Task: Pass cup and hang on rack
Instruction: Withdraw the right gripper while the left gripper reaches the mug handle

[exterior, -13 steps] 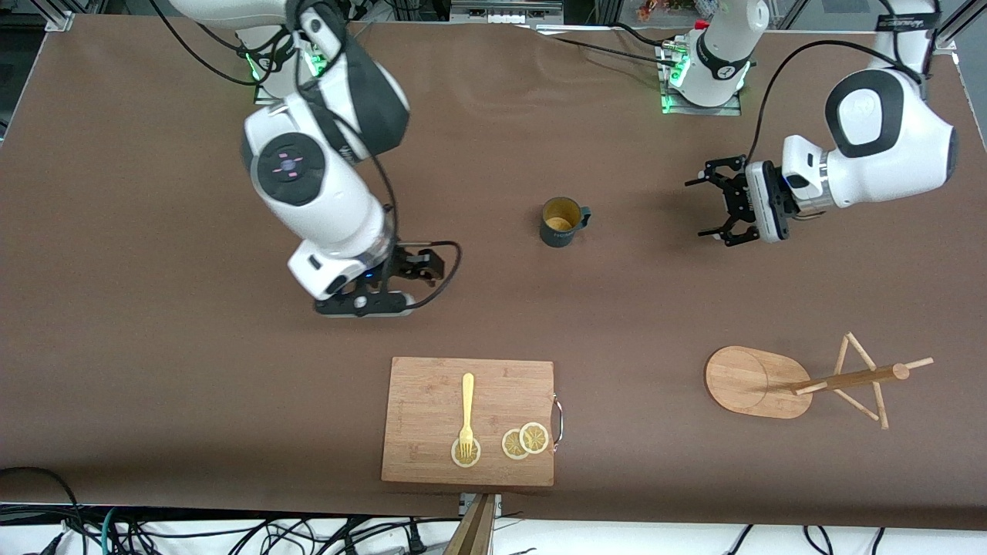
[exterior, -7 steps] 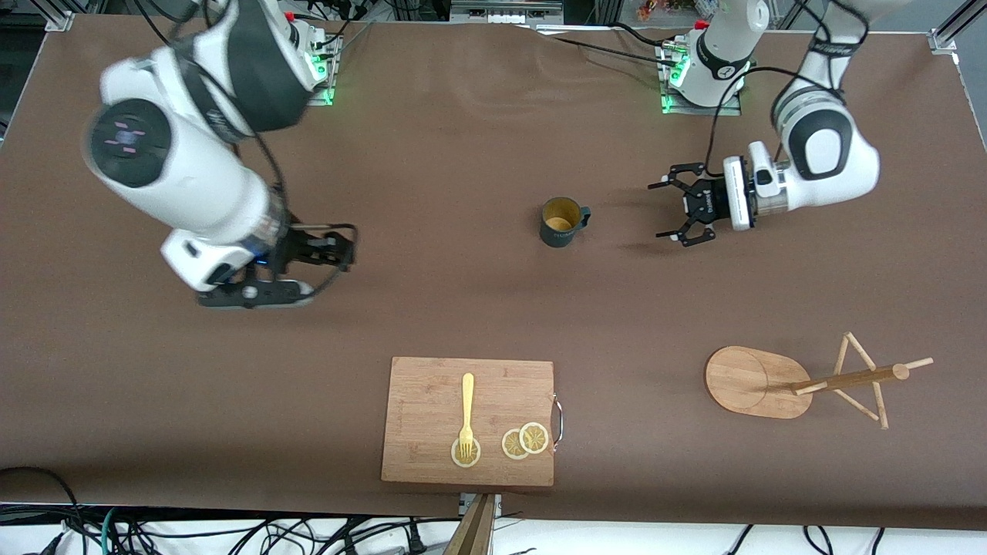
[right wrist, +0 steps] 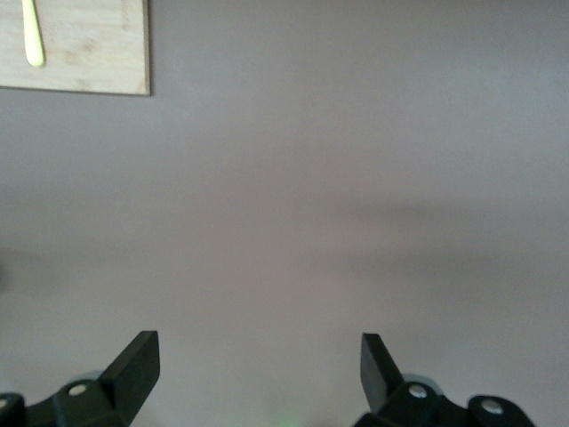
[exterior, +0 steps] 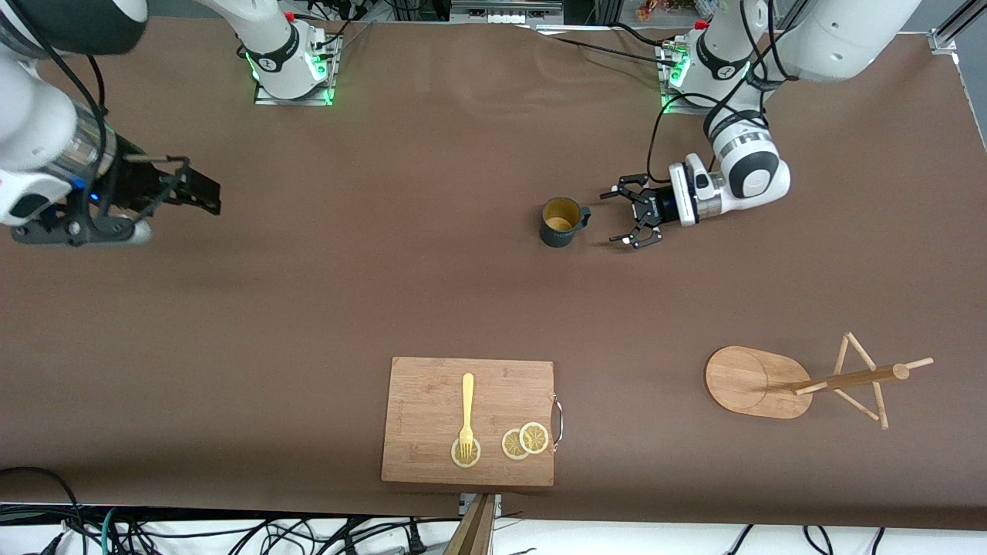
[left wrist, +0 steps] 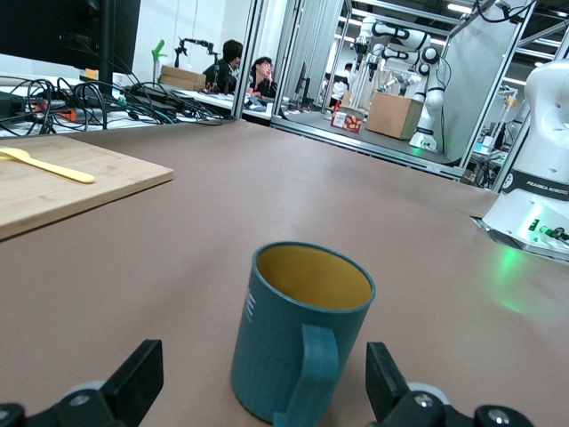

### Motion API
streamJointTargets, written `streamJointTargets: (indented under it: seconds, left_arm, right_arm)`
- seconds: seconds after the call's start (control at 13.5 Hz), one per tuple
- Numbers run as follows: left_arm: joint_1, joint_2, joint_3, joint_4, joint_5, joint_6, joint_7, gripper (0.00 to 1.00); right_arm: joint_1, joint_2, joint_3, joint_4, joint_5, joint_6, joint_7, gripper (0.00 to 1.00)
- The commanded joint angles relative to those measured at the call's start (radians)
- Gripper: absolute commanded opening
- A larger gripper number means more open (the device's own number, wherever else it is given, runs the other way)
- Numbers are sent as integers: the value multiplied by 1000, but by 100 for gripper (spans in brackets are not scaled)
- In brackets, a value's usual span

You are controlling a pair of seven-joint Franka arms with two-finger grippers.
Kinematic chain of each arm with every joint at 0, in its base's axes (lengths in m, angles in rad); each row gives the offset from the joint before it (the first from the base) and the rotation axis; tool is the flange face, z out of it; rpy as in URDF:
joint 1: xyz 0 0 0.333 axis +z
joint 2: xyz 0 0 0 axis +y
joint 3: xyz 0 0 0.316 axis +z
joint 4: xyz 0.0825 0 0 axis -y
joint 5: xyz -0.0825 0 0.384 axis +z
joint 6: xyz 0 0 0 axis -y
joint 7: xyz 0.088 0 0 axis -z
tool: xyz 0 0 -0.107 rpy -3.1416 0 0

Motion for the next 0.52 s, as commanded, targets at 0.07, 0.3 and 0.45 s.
streamJointTargets:
  seconds: [0.07,0.3,0.45]
  left_arm:
    - [1,97,-30,22,-88,-4,176,90]
    - [1,177,-59,27,-157,-18,256,81]
    - [-2,205,-67,30,-196,-19,308,58]
  right_arm:
    - [9,-98,6,-141,-24,50,-6,100]
    - [6,-76,3,-118,-33,69,-54,100]
    - [6,-77,-3,-88,-50,28,-60,100]
